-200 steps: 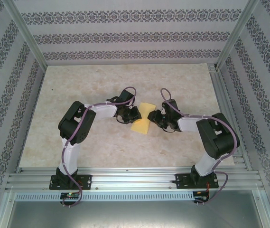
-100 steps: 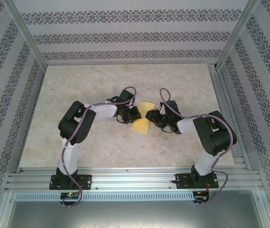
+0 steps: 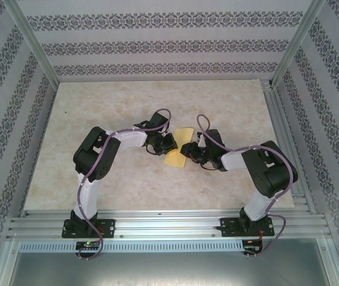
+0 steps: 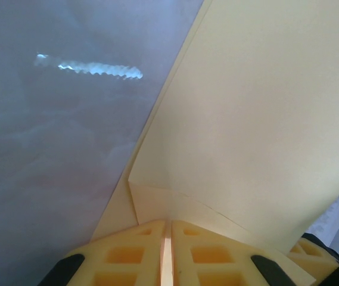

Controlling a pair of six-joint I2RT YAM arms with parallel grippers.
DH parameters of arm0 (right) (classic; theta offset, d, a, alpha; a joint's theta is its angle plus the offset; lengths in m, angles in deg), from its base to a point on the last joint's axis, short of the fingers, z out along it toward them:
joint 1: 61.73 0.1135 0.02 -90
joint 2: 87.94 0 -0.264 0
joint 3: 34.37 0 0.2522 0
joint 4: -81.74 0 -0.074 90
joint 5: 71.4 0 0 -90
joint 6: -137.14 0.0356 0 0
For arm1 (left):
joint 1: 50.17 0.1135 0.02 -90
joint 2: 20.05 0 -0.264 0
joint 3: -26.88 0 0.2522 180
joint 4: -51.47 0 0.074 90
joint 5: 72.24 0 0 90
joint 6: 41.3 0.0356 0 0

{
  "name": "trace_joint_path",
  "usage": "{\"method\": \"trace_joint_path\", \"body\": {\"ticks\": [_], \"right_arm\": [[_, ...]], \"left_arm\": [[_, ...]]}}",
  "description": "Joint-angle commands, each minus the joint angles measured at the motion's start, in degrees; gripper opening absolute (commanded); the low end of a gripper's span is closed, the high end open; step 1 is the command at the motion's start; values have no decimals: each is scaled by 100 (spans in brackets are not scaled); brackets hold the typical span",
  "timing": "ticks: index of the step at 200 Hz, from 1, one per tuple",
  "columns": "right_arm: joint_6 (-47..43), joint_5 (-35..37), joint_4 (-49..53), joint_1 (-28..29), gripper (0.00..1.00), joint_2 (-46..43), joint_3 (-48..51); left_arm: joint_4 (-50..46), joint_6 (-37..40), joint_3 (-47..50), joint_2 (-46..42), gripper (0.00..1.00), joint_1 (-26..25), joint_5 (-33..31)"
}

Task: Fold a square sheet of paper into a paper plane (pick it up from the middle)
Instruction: Turn over the paper at the center of the table.

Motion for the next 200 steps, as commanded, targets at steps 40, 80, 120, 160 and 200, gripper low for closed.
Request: {"method": "trace_joint_path", "body": {"ticks": [40,80,120,160,200], "right_arm": [[-44,-25,-35,7,21,53,-10],[124,-138,-287,-74,13,226,-43],[56,-168,-228,-111,5,120,0],[-246,-142,181,-159,0,-158,8],[-1093,401,1842,-111,0,-1051,-328]], "left_arm": [[-201,-64,22,16,15,-17,-83],[-201,-60,32,11,15,-17,-71],[-183,-72,32,-34,16,-19,-76],[-130,-81,23,-218,21,-17,-44],[-253,5,102,-1003,31,11,-400]]}}
